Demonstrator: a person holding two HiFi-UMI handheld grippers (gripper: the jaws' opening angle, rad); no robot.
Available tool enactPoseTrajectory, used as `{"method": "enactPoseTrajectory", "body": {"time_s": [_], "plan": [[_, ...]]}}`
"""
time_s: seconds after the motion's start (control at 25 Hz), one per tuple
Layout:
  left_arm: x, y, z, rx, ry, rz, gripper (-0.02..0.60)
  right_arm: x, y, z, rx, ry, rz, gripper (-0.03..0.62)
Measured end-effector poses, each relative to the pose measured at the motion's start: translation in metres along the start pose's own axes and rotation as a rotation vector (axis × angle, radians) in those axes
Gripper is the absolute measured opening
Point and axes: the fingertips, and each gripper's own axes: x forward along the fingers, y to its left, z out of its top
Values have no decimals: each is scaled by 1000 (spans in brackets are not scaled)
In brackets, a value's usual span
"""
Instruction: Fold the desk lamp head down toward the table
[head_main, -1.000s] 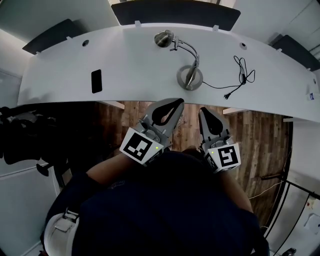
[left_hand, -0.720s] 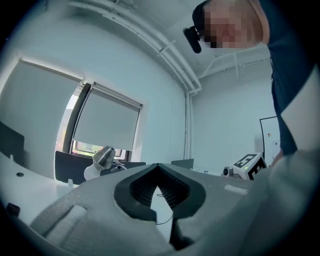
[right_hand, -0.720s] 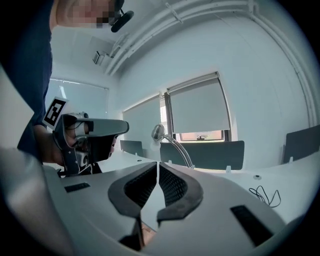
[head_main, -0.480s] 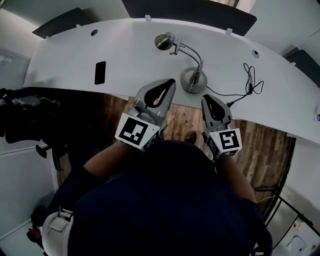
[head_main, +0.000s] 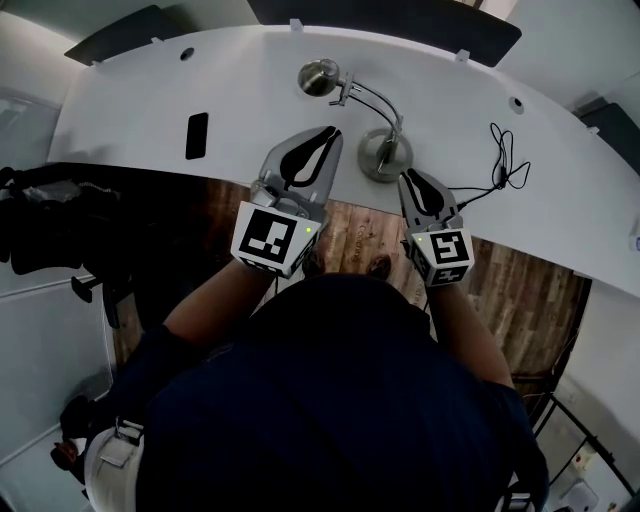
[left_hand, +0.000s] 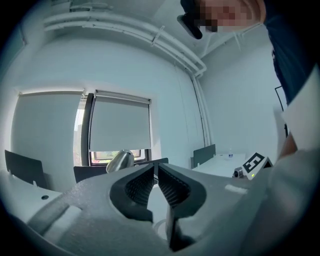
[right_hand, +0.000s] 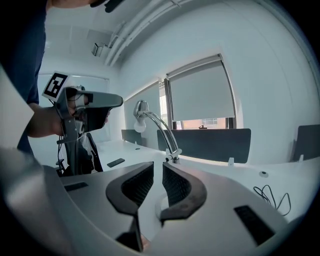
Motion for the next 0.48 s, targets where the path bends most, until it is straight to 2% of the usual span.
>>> {"method": "enactPoseTrajectory", "body": {"time_s": [0.12, 0.24, 0.48], "plan": [[6, 3, 1, 33, 8, 18, 42, 12, -9, -9, -22, 18, 1, 88], [9, 7, 2, 65, 17, 37, 81, 24, -18, -14, -31, 34, -2, 103], [21, 14, -2, 151, 52, 76, 83, 50, -29, -35, -79, 89, 28, 133]]}}
